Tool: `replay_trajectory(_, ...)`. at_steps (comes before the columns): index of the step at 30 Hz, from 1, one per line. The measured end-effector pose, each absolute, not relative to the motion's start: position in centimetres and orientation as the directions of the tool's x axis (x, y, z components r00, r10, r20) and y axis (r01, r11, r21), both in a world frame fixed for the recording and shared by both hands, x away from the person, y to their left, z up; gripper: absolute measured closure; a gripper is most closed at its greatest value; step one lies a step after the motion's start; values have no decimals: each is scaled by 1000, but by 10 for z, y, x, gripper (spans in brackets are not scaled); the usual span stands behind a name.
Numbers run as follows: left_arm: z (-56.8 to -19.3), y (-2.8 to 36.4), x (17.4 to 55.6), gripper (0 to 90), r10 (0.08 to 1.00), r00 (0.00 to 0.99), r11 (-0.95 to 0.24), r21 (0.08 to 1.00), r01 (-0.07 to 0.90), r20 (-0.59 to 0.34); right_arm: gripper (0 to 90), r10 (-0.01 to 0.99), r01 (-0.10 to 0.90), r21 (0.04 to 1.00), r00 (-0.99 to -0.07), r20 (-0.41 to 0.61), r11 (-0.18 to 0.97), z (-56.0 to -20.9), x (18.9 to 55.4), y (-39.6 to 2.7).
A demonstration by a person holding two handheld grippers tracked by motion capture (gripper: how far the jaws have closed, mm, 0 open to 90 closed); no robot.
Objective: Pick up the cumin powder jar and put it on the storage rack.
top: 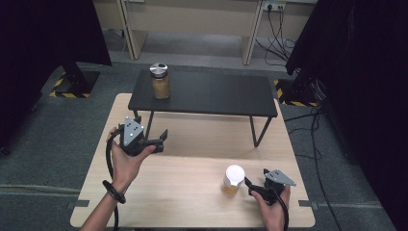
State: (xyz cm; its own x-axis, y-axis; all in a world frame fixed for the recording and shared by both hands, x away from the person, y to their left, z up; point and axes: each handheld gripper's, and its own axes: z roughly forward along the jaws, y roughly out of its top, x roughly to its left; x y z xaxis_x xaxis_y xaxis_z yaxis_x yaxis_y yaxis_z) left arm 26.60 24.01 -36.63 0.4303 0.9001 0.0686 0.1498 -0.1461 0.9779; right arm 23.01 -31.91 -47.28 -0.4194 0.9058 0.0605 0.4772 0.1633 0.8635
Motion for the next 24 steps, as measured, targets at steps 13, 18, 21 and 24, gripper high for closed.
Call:
replay_trajectory(13,-407,243,241,0,889,454,-151,975,164,61,115,905,475,864,-421,55,168,-473,230,-318)
replay_trajectory(18,-433,239,231,0,889,457,-149,968,202,41,120,904,474,863,-425,49,177,-473,230,-318)
replay_trajectory(21,-447,237,229,0,883,469,-155,958,242,24,120,903,474,862,-426,49,177,-472,231,-318)
replay_trajectory(24,-457,236,227,0,883,470,-156,953,259,17,120,903,473,863,-427,48,178,-473,230,-318)
